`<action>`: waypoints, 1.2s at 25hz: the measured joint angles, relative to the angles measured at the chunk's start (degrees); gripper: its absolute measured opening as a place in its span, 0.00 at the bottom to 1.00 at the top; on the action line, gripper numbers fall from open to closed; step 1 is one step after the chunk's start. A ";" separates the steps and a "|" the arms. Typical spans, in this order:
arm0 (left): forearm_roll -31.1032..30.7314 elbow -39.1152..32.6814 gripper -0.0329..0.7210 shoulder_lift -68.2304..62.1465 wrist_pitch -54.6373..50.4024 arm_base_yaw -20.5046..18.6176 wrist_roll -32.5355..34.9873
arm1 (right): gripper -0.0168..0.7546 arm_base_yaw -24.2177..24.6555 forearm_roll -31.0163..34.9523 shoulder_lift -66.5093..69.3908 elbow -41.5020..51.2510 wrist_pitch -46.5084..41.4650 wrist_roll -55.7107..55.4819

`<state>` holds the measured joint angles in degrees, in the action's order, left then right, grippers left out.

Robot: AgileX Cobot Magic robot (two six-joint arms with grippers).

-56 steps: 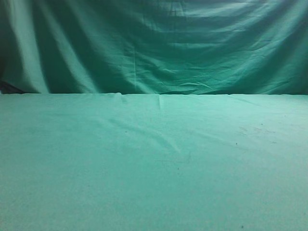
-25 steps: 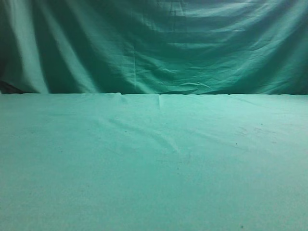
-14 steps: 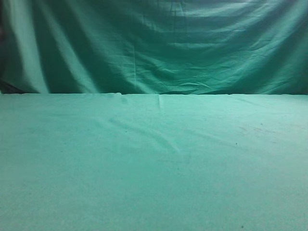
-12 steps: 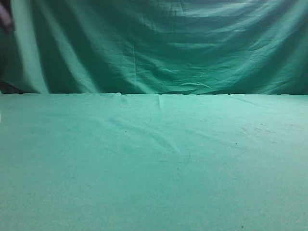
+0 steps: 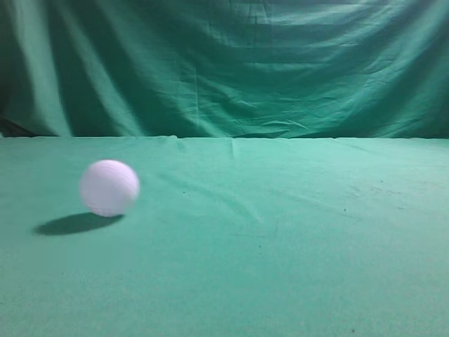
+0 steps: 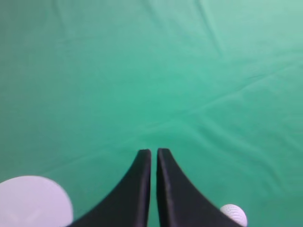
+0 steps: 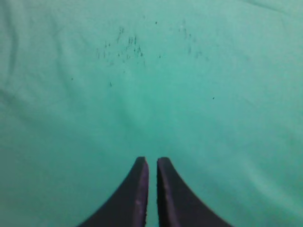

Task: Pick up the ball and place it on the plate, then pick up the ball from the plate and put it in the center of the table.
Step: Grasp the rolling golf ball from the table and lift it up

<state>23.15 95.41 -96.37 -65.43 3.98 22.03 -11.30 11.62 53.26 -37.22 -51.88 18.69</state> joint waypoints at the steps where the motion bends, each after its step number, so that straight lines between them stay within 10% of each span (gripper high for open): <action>1: 1.06 0.00 0.04 0.86 -0.09 0.00 0.83 | 0.11 0.00 0.00 -0.04 -0.03 -0.82 0.00; 21: 14.01 -40.32 0.04 43.52 19.96 0.00 20.14 | 0.11 0.00 -5.04 -4.57 0.85 -9.29 -2.88; 30: 15.29 -54.49 0.04 56.62 26.62 0.00 21.66 | 0.67 -0.11 5.55 -2.24 1.40 -7.21 8.06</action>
<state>38.44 40.92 -39.75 -38.82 3.98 43.69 -11.41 17.17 51.02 -35.81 -59.09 26.75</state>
